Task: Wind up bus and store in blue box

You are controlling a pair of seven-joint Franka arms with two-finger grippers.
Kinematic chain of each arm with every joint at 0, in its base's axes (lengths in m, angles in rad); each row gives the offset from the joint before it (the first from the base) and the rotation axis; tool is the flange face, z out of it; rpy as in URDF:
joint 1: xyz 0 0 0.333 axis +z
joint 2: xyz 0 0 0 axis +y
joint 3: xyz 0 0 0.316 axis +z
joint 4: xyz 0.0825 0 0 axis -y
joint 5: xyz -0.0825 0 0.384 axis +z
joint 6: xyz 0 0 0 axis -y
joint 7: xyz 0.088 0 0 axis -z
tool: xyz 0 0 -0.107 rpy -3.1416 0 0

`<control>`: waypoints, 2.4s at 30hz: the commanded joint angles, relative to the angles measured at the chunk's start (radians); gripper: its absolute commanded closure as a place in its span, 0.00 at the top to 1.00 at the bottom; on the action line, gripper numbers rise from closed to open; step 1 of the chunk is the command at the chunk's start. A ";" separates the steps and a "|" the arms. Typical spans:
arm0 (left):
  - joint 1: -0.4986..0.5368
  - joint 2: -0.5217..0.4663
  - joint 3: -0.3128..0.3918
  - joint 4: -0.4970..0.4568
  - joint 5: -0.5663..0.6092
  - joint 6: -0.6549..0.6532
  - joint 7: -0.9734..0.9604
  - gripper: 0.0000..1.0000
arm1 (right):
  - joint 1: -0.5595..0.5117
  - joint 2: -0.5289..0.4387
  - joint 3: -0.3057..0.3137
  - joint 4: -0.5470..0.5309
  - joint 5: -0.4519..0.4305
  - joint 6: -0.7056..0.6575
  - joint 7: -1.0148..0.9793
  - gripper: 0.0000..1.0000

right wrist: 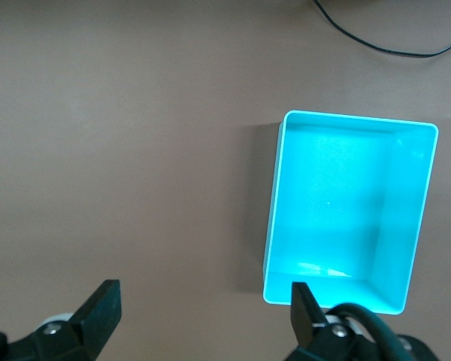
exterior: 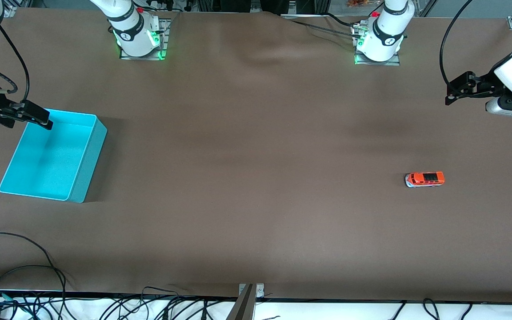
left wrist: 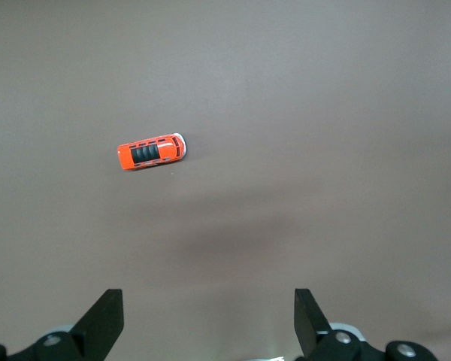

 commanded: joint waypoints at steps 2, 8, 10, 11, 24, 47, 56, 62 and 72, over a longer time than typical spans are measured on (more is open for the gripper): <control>0.000 0.003 -0.008 0.017 0.006 -0.020 0.023 1.00 | -0.005 0.009 0.001 0.025 0.016 -0.001 -0.003 1.00; -0.006 0.002 -0.008 0.017 0.006 -0.020 0.023 1.00 | -0.003 0.009 0.003 0.028 0.018 0.013 -0.001 1.00; -0.006 0.003 -0.008 0.017 0.004 -0.020 0.023 1.00 | -0.002 0.009 0.003 0.028 0.018 0.013 -0.003 1.00; -0.006 0.003 -0.007 0.017 0.006 -0.020 0.023 1.00 | -0.002 0.009 0.003 0.028 0.016 0.013 -0.003 1.00; -0.005 0.003 -0.005 0.017 0.006 -0.020 0.025 1.00 | -0.003 0.009 0.001 0.028 0.018 0.012 -0.001 1.00; -0.006 0.006 -0.005 0.017 0.006 -0.017 0.025 1.00 | -0.005 0.011 0.001 0.028 0.018 0.013 -0.001 1.00; -0.020 0.014 -0.008 0.017 0.006 -0.012 0.025 1.00 | -0.007 0.011 0.001 0.028 0.018 0.013 -0.001 1.00; -0.040 0.022 -0.010 0.017 0.032 -0.009 0.023 1.00 | -0.007 0.011 0.001 0.028 0.018 0.013 -0.001 1.00; -0.043 0.023 -0.010 0.017 0.035 0.002 0.025 1.00 | -0.007 0.011 0.001 0.028 0.018 0.013 -0.001 1.00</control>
